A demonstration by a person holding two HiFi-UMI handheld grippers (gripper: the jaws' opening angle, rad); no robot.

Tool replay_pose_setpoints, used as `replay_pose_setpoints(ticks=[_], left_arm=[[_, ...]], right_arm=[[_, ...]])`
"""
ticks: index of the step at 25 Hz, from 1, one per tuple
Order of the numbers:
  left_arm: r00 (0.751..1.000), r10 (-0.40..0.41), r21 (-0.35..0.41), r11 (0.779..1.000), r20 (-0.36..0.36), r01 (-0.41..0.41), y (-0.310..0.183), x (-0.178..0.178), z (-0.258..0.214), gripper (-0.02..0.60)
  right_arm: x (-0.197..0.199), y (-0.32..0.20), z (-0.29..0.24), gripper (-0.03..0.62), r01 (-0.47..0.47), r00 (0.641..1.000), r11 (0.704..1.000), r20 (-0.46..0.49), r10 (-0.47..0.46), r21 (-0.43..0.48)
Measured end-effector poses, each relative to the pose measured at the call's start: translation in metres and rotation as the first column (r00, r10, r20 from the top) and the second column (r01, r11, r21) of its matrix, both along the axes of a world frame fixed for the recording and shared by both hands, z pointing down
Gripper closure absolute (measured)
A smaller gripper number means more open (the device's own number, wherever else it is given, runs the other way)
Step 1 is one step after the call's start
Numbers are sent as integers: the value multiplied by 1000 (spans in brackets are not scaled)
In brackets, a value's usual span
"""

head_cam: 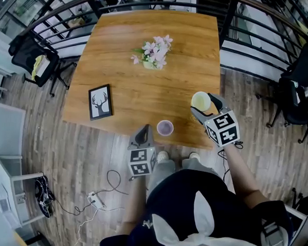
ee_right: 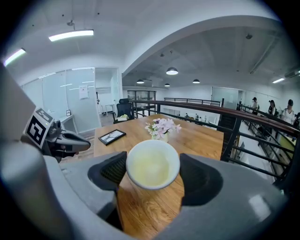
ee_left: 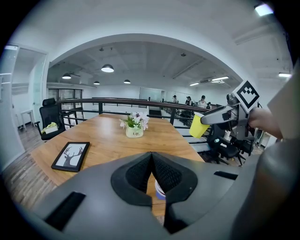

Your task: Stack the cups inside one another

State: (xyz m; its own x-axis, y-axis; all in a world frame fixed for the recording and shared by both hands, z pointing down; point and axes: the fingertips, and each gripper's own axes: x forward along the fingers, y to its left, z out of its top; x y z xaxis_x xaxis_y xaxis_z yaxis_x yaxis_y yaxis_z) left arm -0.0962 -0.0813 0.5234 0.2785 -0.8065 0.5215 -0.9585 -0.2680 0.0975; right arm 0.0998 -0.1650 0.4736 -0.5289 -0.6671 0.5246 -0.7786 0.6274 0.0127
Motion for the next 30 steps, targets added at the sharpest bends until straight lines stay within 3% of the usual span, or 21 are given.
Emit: replay_pose_setpoints(ticks=[17, 30], left_arm=[[999, 49, 17, 999, -15, -48, 16, 1, -7, 565], [1000, -14, 22, 1000, -17, 14, 34, -19, -6, 565]], right_arm=[[-39, 43, -13, 244, 73, 997, 997, 18, -73, 7], [-96, 65, -11, 244, 211, 976, 977, 46, -211, -6]])
